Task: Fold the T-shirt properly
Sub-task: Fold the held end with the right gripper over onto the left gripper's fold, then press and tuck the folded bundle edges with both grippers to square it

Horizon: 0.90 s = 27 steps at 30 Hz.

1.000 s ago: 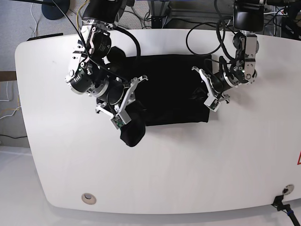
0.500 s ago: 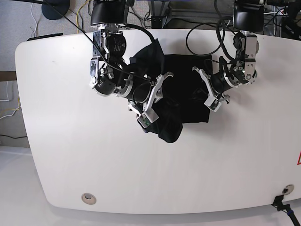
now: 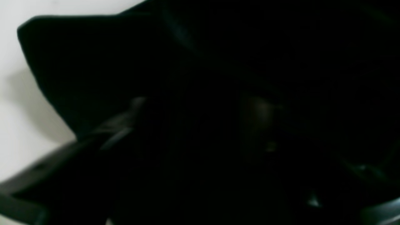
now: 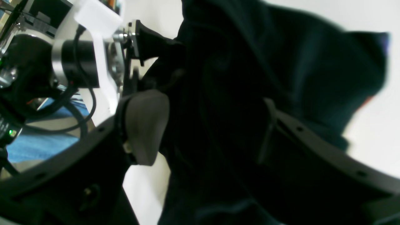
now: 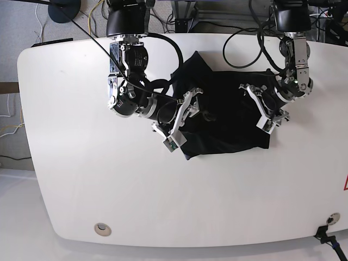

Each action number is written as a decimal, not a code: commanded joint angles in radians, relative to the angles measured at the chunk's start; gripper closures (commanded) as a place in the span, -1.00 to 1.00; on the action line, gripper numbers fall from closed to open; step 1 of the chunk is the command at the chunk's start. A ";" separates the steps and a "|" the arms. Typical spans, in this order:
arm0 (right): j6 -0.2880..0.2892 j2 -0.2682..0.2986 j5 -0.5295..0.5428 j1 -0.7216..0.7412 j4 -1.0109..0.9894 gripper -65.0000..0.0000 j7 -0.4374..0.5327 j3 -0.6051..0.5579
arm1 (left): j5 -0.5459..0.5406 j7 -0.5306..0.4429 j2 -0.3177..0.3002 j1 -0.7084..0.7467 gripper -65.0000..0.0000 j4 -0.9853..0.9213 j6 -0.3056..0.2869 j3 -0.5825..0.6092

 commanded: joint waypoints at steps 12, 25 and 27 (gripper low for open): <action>0.005 0.151 -0.159 0.128 0.021 -0.23 0.024 0.004 | -0.014 0.082 -0.016 -0.040 -0.23 0.208 0.004 -0.065; -0.054 0.288 -0.281 0.083 -0.053 -0.23 0.192 0.003 | -0.006 0.074 -0.033 0.081 0.97 0.140 0.004 -0.106; -0.054 0.283 -0.298 0.062 -0.061 -0.23 0.200 0.000 | -0.006 0.074 -0.033 0.081 1.00 0.120 0.004 -0.106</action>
